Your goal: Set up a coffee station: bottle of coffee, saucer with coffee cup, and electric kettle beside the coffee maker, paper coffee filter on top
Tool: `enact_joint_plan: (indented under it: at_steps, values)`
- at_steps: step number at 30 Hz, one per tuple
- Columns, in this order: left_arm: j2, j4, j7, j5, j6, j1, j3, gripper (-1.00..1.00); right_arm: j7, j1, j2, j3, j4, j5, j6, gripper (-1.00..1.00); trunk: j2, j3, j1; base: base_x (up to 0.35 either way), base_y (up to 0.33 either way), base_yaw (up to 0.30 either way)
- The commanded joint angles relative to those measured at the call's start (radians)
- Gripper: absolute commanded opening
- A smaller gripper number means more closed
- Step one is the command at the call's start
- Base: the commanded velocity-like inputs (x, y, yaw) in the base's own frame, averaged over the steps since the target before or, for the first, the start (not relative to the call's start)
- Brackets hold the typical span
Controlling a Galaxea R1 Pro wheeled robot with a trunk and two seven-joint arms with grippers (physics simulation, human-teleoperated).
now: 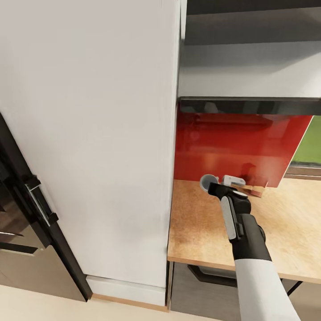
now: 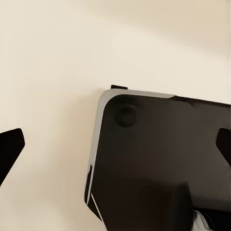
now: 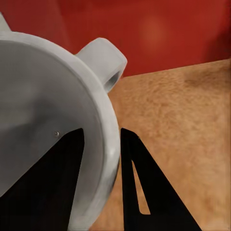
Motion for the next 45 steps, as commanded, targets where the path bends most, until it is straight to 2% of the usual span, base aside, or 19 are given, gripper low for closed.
enact_joint_plan:
  at_steps: [1,10,32,45]
  values:
    - [0.0,-0.002,-0.01,0.009,0.001,0.0,0.005,1.0,-0.007,-0.001,0.001,0.0,-0.005,-0.008,0.003,-1.0,-0.002,-0.002,0.001,0.0,0.0,0.0]
    - [-0.002,-0.002,-0.01,0.009,0.001,0.0,0.005,1.0,-0.009,-0.001,0.006,0.001,-0.014,-0.007,0.004,-1.0,-0.002,-0.001,0.001,0.0,-0.196,-0.119]
    - [-0.002,-0.002,-0.009,0.009,0.001,0.0,0.005,1.0,-0.011,-0.001,0.007,0.001,-0.015,-0.007,0.003,-1.0,-0.002,-0.001,0.001,0.002,-0.272,-0.29]
    - [-0.001,-0.002,-0.009,0.009,0.001,0.0,0.005,1.0,-0.011,-0.001,0.007,0.001,-0.015,-0.007,0.004,-1.0,-0.002,-0.001,0.001,0.13,-0.268,-0.3]
